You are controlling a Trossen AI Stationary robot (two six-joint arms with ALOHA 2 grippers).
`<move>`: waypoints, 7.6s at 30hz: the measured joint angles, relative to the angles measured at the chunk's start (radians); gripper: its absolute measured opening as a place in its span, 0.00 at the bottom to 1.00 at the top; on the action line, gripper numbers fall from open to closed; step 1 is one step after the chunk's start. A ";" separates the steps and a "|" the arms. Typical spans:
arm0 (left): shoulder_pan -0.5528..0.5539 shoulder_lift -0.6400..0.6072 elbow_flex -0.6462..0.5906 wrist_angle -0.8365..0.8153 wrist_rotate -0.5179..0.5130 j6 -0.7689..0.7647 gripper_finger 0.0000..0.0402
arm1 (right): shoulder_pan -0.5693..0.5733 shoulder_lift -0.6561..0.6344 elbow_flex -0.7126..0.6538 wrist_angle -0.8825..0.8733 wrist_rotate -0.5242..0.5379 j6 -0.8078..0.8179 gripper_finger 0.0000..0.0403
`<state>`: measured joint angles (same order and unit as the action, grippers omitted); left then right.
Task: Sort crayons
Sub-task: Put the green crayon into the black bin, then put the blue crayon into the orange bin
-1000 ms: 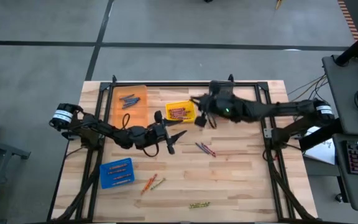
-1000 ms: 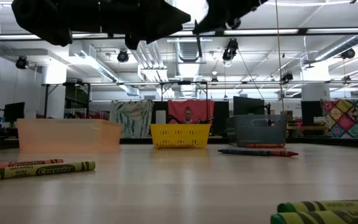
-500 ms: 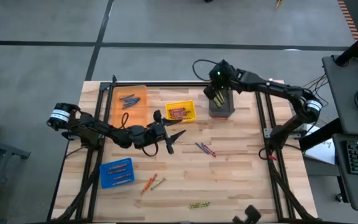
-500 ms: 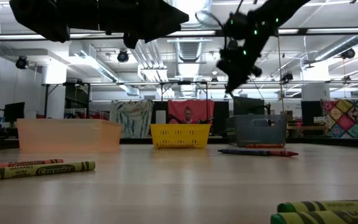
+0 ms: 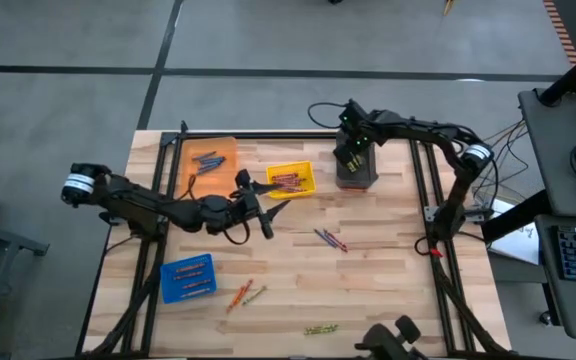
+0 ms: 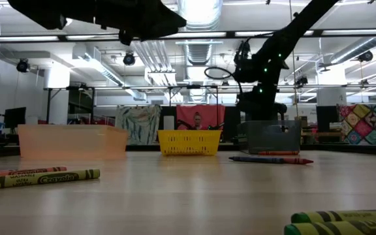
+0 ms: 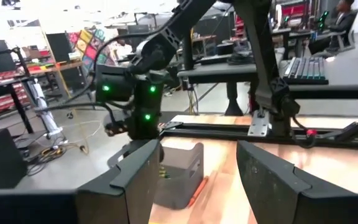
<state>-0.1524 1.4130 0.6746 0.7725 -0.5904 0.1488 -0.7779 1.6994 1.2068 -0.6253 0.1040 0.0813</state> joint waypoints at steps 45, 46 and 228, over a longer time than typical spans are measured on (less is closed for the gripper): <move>-0.002 -0.128 -0.004 -0.264 0.073 -0.068 0.49 | 0.114 -0.274 -0.001 -0.119 -0.003 0.058 0.25; -0.002 -0.119 -0.004 -0.262 0.095 -0.070 0.49 | 0.137 -0.299 -0.001 -0.127 -0.003 0.060 0.24; 0.706 0.096 0.311 -1.721 0.258 -0.091 0.02 | 0.872 -0.695 -0.347 0.062 0.001 0.242 0.15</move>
<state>0.5535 1.5092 0.9859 -0.9483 -0.3325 0.0576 0.0940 1.0042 0.8594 -0.5632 0.1047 0.3229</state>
